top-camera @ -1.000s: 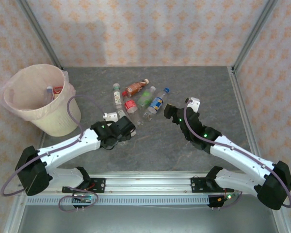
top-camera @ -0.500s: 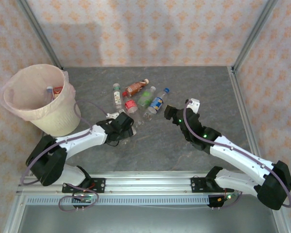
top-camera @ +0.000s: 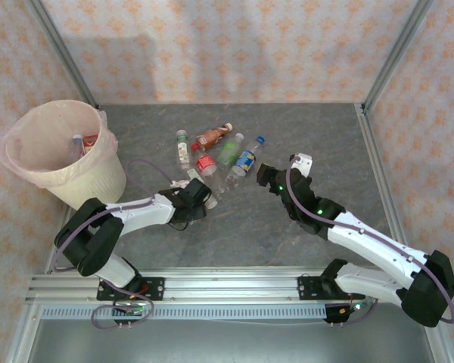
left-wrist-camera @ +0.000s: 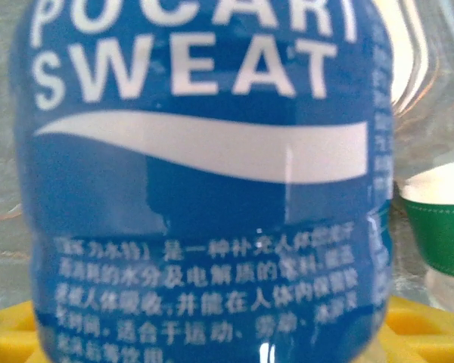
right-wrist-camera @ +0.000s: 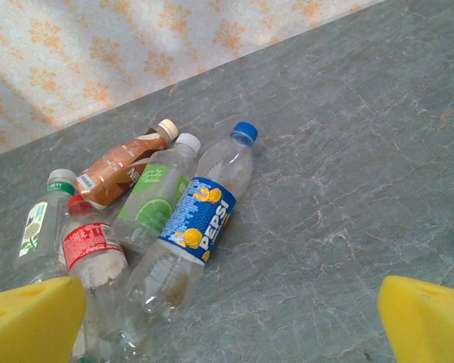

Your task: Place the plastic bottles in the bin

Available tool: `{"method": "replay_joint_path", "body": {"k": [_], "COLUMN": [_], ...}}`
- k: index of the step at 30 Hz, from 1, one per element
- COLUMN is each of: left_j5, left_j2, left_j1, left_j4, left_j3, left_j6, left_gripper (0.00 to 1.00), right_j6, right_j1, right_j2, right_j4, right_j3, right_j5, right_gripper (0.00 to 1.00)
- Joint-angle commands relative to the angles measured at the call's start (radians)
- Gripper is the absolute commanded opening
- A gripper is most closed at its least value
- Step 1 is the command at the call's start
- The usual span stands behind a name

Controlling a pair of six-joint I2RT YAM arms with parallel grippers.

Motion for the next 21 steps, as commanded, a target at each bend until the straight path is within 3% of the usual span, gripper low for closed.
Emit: {"method": "replay_joint_path", "body": {"k": [1,11,15,21], "left_j5": [-0.045,-0.271,-0.372,-0.515], "left_j2": [-0.026,-0.321,-0.406,-0.417], "left_j1": [0.004,0.005,0.006,0.023], "left_j4": [-0.026,-0.326,-0.358,-0.336], "left_j3": [0.022,0.157,0.267,0.457], "left_j6": [0.032,0.120,0.166,0.303], "left_gripper": [0.59,0.50,0.24,0.13], "right_j6": [0.001,-0.038,-0.050,-0.047], "right_j1": [-0.006,-0.007,-0.007,-0.007], "right_j2": [-0.019,-0.022,-0.014,0.007], "right_j4": [-0.002,0.161,0.254,0.329], "right_j3": [-0.021,-0.051,-0.051,-0.037], "right_j5": [0.007,-0.066,-0.108,-0.166], "right_gripper": [0.99,0.99,0.99,0.99]}}
